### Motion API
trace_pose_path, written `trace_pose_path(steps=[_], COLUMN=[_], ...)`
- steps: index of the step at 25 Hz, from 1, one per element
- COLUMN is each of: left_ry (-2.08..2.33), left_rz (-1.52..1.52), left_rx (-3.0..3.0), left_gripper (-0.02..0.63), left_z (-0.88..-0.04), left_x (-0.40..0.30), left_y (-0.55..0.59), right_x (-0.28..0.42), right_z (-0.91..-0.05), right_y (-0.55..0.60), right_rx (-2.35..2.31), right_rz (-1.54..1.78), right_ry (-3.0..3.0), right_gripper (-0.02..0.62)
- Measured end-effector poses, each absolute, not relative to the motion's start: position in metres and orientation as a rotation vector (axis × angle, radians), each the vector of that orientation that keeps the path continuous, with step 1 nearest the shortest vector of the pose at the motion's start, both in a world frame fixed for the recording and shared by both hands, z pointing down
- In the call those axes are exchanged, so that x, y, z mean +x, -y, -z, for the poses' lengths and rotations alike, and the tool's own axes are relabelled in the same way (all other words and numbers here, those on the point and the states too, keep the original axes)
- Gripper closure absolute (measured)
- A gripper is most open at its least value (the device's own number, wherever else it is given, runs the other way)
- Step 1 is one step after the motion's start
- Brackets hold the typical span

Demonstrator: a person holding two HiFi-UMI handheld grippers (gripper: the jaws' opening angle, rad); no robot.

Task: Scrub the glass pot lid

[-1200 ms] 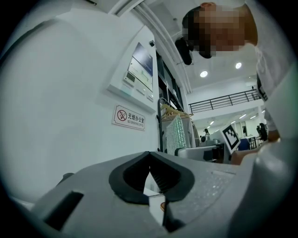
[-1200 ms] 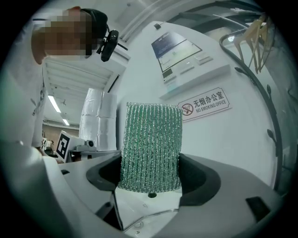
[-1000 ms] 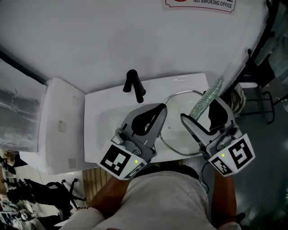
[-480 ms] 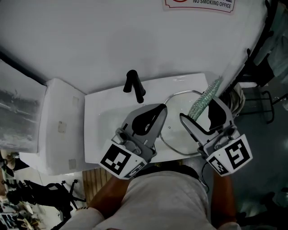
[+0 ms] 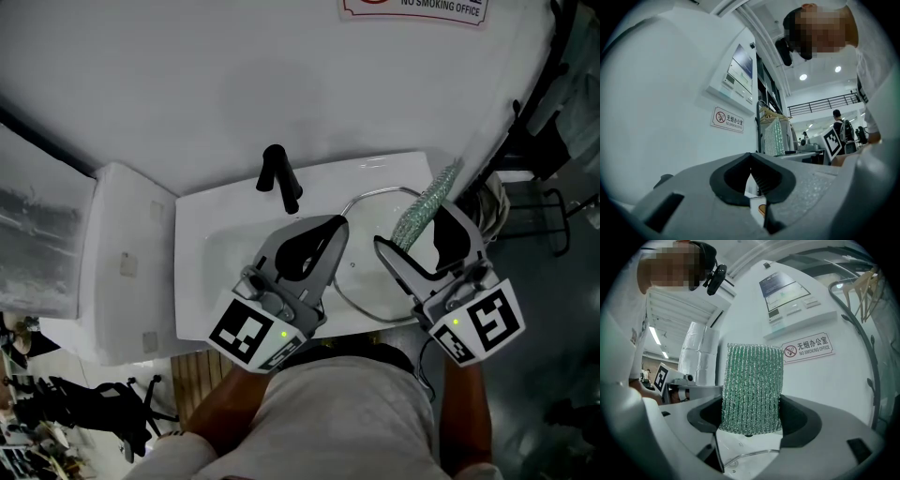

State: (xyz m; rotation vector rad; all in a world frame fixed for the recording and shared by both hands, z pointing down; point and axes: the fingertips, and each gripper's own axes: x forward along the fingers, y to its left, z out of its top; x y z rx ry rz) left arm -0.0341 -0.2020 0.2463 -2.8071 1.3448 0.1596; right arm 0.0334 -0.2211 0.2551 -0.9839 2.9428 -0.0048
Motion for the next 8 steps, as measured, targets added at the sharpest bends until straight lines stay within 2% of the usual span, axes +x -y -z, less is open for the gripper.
trace_pose_path(steps=[8], left_ry=[-1.339], left_rz=[-0.151], left_rx=[-2.812], left_gripper=[0.591], left_z=[-0.2477], left_x=[-0.0319], left_y=[0.1995], right_x=[0.0329], right_z=[-0.2577], right_y=[0.2194], right_rx=[-0.979], right_rz=[0.010], right_ry=[-2.951], right_gripper=[0.247])
